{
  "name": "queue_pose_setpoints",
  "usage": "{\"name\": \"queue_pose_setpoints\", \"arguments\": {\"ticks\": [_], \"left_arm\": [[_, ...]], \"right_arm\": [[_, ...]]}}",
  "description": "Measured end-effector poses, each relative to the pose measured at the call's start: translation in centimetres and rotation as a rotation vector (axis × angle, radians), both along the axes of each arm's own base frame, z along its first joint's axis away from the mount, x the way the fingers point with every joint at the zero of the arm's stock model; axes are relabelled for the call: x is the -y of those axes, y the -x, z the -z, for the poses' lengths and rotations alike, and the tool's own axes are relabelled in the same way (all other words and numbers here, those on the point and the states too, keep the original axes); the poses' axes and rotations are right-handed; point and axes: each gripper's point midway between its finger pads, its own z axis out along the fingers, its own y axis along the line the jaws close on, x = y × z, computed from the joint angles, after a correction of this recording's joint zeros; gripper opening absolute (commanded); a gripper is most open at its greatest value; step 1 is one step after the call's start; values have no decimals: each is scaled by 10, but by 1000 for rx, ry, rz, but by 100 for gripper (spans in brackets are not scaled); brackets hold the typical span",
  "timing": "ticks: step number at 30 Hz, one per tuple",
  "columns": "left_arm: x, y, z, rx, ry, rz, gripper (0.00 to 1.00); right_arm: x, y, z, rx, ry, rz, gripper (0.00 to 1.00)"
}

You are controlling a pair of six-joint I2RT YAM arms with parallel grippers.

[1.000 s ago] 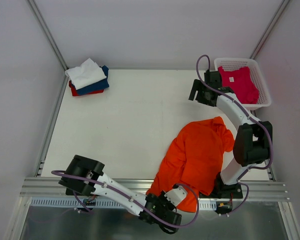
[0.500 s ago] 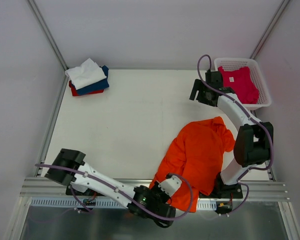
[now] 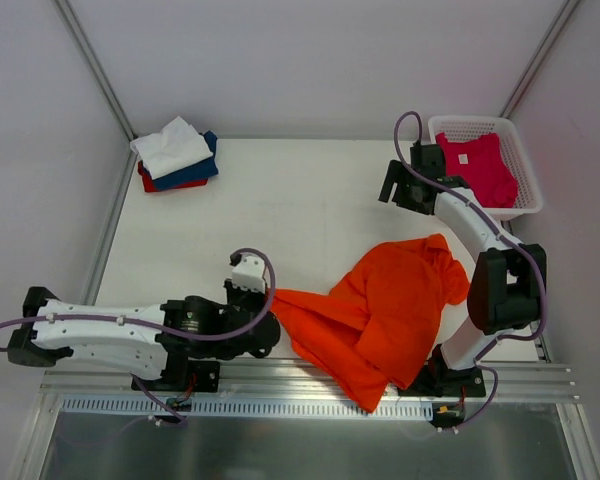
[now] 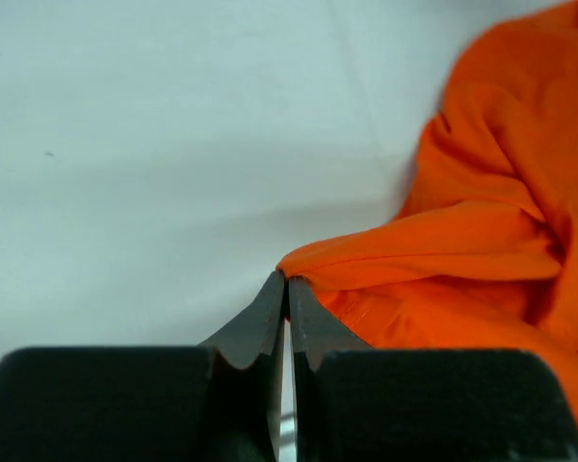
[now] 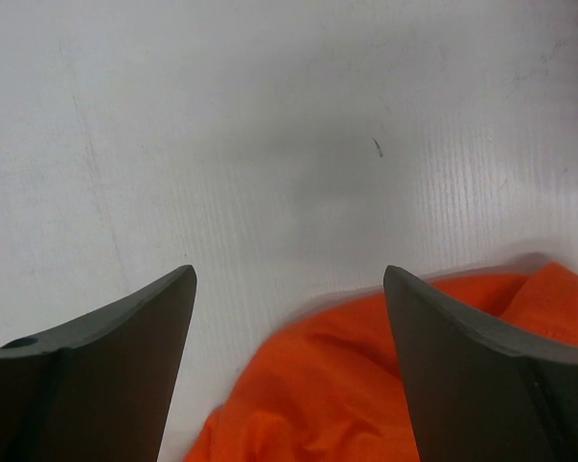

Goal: Fold and stack the t-shirts
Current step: Move the tshirt to the center of the board

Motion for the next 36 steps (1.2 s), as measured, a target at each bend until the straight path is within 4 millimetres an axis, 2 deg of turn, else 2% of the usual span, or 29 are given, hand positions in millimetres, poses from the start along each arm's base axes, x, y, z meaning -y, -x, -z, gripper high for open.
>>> {"name": "queue_pose_setpoints", "arguments": {"ticks": [3,7,15,19,24,28,36], "left_arm": [[-32,-27,1,32,-5,-126,0],[-78,-57,12,52,-57,-306,0],[-133,-90,38,7,-190,-583,0],[-144,-100,61,-42,-306,-659,0],[-146,-118,72,-62,-346,-701,0],[-132,-147,73,-51,-240,-660,0],[-132,-203,81,-68,-153,-596,0]], "right_arm": [[0,2,1,-4,-5,-2,82],[-2,4,-1,3,-13,-6,82],[-3,9,-15,38,-31,-11,82],[-3,13,-15,39,-35,-11,82],[-7,22,-14,44,-53,-31,82],[-16,34,-11,41,-66,-69,82],[-51,68,-10,71,-78,-232,81]]}}
